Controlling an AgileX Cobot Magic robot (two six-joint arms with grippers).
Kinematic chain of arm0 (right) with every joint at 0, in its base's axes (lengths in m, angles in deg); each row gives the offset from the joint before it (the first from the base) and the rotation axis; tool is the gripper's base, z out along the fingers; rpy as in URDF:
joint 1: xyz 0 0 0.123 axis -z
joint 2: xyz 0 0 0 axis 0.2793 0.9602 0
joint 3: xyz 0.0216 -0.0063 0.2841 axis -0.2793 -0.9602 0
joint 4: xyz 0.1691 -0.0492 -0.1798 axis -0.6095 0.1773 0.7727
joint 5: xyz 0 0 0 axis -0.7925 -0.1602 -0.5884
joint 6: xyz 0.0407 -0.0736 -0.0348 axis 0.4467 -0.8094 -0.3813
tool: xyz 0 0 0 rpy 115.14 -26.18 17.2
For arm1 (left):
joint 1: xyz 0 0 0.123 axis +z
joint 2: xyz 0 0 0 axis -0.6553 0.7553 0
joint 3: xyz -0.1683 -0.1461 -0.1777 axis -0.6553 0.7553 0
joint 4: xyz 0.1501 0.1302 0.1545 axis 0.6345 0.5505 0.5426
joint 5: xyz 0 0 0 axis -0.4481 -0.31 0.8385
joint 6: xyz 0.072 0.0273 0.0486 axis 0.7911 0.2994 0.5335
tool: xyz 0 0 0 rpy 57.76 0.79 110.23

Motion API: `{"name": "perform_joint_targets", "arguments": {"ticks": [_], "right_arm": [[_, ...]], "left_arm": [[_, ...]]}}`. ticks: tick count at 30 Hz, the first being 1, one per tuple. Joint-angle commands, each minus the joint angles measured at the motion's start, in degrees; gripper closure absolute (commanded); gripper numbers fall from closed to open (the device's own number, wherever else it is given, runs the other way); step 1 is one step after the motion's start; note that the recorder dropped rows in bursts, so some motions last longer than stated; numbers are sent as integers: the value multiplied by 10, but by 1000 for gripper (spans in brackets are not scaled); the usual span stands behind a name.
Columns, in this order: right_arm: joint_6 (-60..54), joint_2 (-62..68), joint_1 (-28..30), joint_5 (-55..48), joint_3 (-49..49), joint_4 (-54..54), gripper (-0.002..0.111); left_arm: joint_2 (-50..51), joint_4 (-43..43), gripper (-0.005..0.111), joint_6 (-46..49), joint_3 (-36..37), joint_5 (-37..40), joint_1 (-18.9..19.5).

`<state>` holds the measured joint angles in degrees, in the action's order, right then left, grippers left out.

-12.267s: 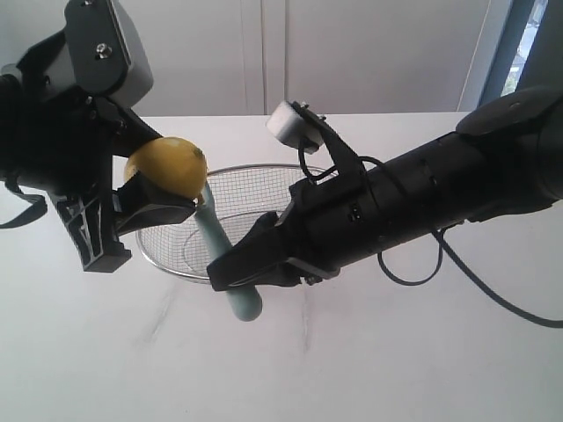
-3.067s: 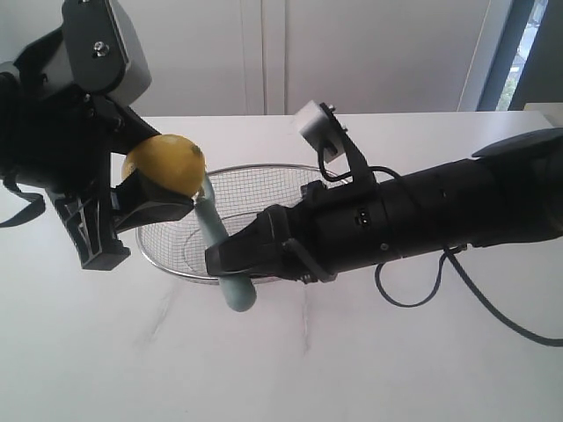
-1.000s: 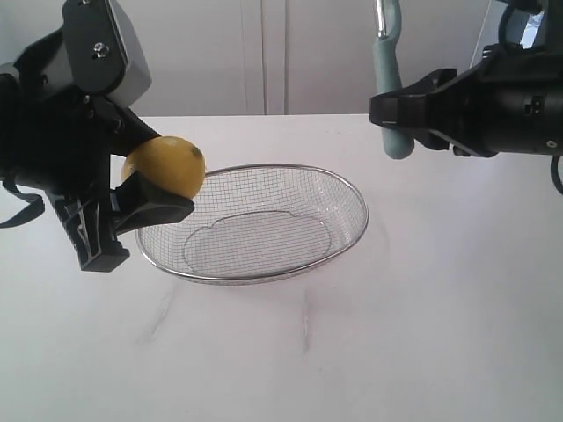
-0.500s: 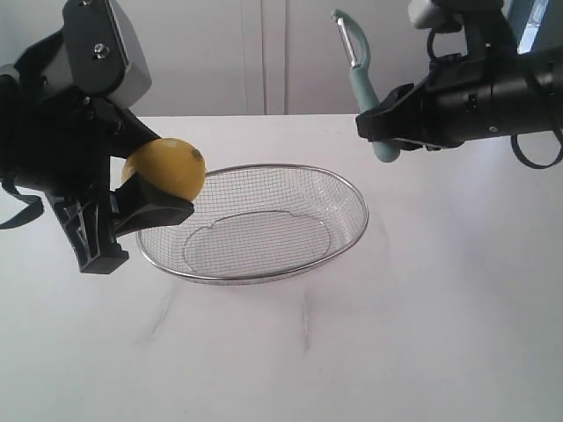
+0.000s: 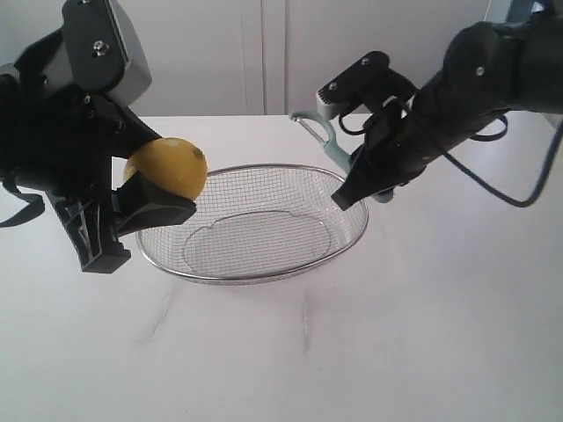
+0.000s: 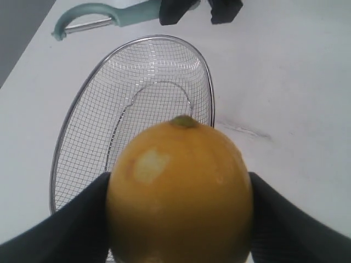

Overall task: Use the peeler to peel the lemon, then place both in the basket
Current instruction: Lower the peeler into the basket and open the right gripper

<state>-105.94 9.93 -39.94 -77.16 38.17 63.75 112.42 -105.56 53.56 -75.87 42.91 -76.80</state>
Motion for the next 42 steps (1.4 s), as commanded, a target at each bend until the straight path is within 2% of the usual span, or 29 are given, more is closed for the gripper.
{"name": "perform_joint_targets", "arguments": {"ticks": [1, 7, 17, 30, 42], "right_arm": [[38, 49, -34, 1, 52, 42, 108], [37, 123, -42, 63, 66, 42, 108], [37, 169, -42, 73, 66, 42, 108], [43, 186, -42, -20, 66, 42, 108], [63, 187, -42, -8, 66, 42, 108]], "left_arm": [[-7, -15, 107, -5, 1, -2, 1], [-7, -15, 107, -5, 1, 2, 1], [-7, -15, 107, -5, 1, 3, 1], [-7, -15, 107, -4, 1, 4, 1], [-7, -15, 107, -4, 1, 4, 1]]}}
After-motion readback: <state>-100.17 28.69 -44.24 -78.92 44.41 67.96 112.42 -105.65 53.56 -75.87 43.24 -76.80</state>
